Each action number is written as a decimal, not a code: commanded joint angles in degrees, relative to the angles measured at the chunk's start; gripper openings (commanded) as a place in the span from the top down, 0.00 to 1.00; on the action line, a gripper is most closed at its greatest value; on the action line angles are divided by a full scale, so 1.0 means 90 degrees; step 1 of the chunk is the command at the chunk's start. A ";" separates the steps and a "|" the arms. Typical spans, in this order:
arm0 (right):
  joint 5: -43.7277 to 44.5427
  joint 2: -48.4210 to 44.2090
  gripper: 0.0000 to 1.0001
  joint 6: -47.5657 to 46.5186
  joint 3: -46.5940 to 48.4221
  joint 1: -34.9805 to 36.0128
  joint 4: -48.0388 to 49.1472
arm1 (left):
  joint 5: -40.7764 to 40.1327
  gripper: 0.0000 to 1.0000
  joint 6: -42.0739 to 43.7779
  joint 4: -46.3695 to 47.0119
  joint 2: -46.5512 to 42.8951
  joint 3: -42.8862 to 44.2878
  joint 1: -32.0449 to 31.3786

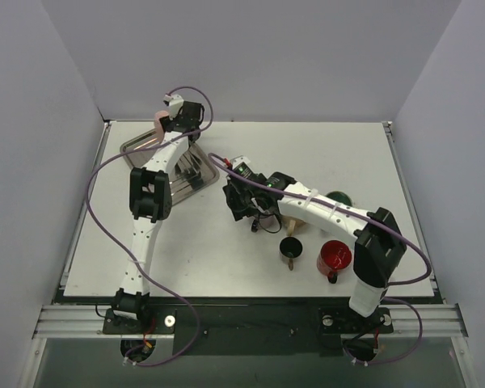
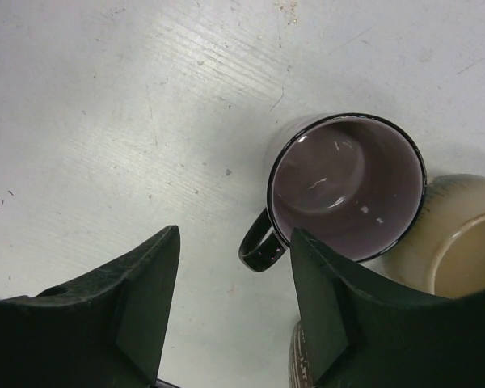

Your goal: Turn the mug right side up

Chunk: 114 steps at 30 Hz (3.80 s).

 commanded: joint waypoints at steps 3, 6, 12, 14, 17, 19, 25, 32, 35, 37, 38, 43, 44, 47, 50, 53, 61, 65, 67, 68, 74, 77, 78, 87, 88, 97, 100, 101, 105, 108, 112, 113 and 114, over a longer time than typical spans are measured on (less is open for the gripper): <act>0.0242 -0.0488 0.48 -0.0163 -0.0109 0.0036 -0.0302 | -0.0139 0.51 -0.0221 0.0002 -0.0314 -0.0375 0.0239; 0.0271 -0.0596 0.48 -0.0202 -0.0119 0.0075 -0.0370 | -0.0011 0.66 -0.0115 0.0381 -0.0860 -0.1119 0.0327; 0.0525 -0.1054 0.48 -0.0193 -0.0333 0.0192 -0.0458 | 0.0456 0.98 0.0344 0.0928 -0.1710 -0.2271 0.0522; 0.0623 -0.1278 0.47 -0.0164 -0.0460 0.0250 -0.0458 | 0.0836 1.00 0.0636 0.1182 -0.2130 -0.2798 0.0571; 0.0788 -0.1562 0.47 -0.0134 -0.0587 0.0348 -0.0507 | 0.1549 1.00 0.1173 0.1728 -0.3171 -0.3960 0.0601; 0.0906 -0.1825 0.47 -0.0124 -0.0665 0.0436 -0.0527 | 0.2213 1.00 0.1438 0.1760 -0.3894 -0.4576 0.0640; 0.1238 -0.2995 0.33 -0.0007 -0.1084 0.0719 0.0018 | 0.5308 1.00 0.1389 0.0864 -0.6199 -0.5768 0.0865; 0.0408 -0.4657 0.10 0.0967 -0.2918 0.0944 0.3590 | 0.8032 1.00 0.1185 -0.0320 -0.8106 -0.6149 0.0533; 0.0360 -0.4844 0.09 0.1272 -0.3350 0.1119 0.5651 | 0.8688 1.00 0.1030 -0.0574 -0.8740 -0.6101 0.0095; 0.0447 -0.4815 0.09 0.1408 -0.3595 0.1188 0.6726 | 0.9226 1.00 0.0708 -0.0507 -0.9044 -0.6140 -0.0140; 0.0486 -0.4796 0.10 0.1486 -0.3682 0.1207 0.7367 | 0.9440 1.00 0.0609 -0.0487 -0.9171 -0.6150 -0.0219; 0.0807 -0.4766 0.18 0.1293 -0.3956 0.1412 0.8974 | 0.9394 1.00 0.0112 -0.0400 -0.9358 -0.6149 -0.0853; 0.0857 -0.4766 0.19 0.1224 -0.4053 0.1442 0.9304 | 0.9384 1.00 0.0052 -0.0312 -0.9368 -0.6179 -0.0989; 0.0984 -0.4776 0.20 0.1028 -0.4074 0.1452 0.9561 | 0.9606 1.00 -0.0152 -0.0272 -0.9358 -0.6315 -0.1176; 0.1062 -0.4689 0.25 0.0804 -0.4006 0.1452 0.9629 | 0.9900 1.00 -0.0319 -0.0136 -0.9406 -0.6472 -0.1381; 0.1179 -0.4629 0.40 0.0618 -0.3986 0.1413 0.9786 | 1.0105 1.00 -0.0563 0.0244 -0.9514 -0.6764 -0.1615; 0.0946 -0.4697 1.00 0.0735 -0.3937 0.1013 0.9465 | 1.0458 1.00 -0.0730 0.0647 -0.9680 -0.7224 -0.1772; 0.1004 -0.5000 1.00 0.0326 -0.3568 0.0983 0.7841 | 1.0059 0.29 0.0235 -0.0647 -0.9553 -0.6903 -0.1646; 0.1140 -0.5079 1.00 0.0033 -0.2972 0.0983 0.5941 | 0.9055 0.14 0.1065 -0.1614 -0.9582 -0.6570 -0.1393; 0.1141 -0.5001 1.00 -0.0065 -0.2526 0.0973 0.5416 | 0.8201 0.14 0.1493 -0.1794 -0.9621 -0.6473 -0.1256; 0.0527 -0.3840 1.00 0.0265 -0.1166 0.1266 0.0838 | 0.6389 0.13 0.2795 -0.2187 -1.0119 -0.7153 0.0665; 0.0195 -0.3060 1.00 0.0500 -0.0998 0.1626 -0.0085 | 0.5558 0.12 0.3096 -0.1632 -1.0237 -0.7934 0.1254; 0.0145 -0.2893 1.00 0.0636 -0.1027 0.1686 -0.0290 | 0.5497 0.12 0.3128 -0.1523 -1.0246 -0.8082 0.1507; -0.0177 -0.1799 1.00 0.1243 -0.1778 0.1882 -0.0088 | 0.5945 0.08 0.3128 -0.0634 -0.9876 -0.9274 0.2671; -0.0216 -0.1652 1.00 0.1253 -0.1798 0.1843 -0.0058 | 0.5965 0.08 0.3109 -0.0546 -0.9866 -0.9323 0.2720; -0.0305 -0.1231 0.97 0.1448 -0.2072 0.1364 -0.0038 | 0.5946 0.07 0.3138 -0.0145 -0.9963 -0.9753 0.2730; -0.0305 -0.1153 0.84 0.1360 -0.1868 0.1374 -0.0243 | 0.5956 0.07 0.3157 -0.0155 -0.9934 -0.9734 0.2720; -0.0314 -0.1162 0.70 0.1321 -0.1818 0.1383 -0.0330 | 0.5956 0.07 0.3167 -0.0174 -0.9905 -0.9724 0.2720; 0.0007 -0.1640 0.42 0.1097 -0.1438 0.1461 -0.0837 | 0.6024 0.07 0.3196 -0.0204 -0.9934 -0.9675 0.2720; 0.0193 -0.2380 0.29 0.0843 -0.1349 0.1257 -0.0946 | 0.6024 0.07 0.3235 -0.0077 -0.9992 -0.9685 0.2720; 0.0640 -0.3494 0.14 0.0327 -0.1718 0.0429 -0.0577 | 0.5897 0.07 0.3089 0.0352 -1.0012 -0.9772 0.2730; 0.0942 -0.3951 0.12 0.0257 -0.2030 0.0243 -0.0421 | 0.5868 0.07 0.2992 0.0585 -1.0051 -0.9850 0.2730; 0.1100 -0.4130 0.11 0.0141 -0.2207 -0.0214 -0.0177 | 0.5829 0.07 0.2943 0.0868 -1.0061 -0.9918 0.2730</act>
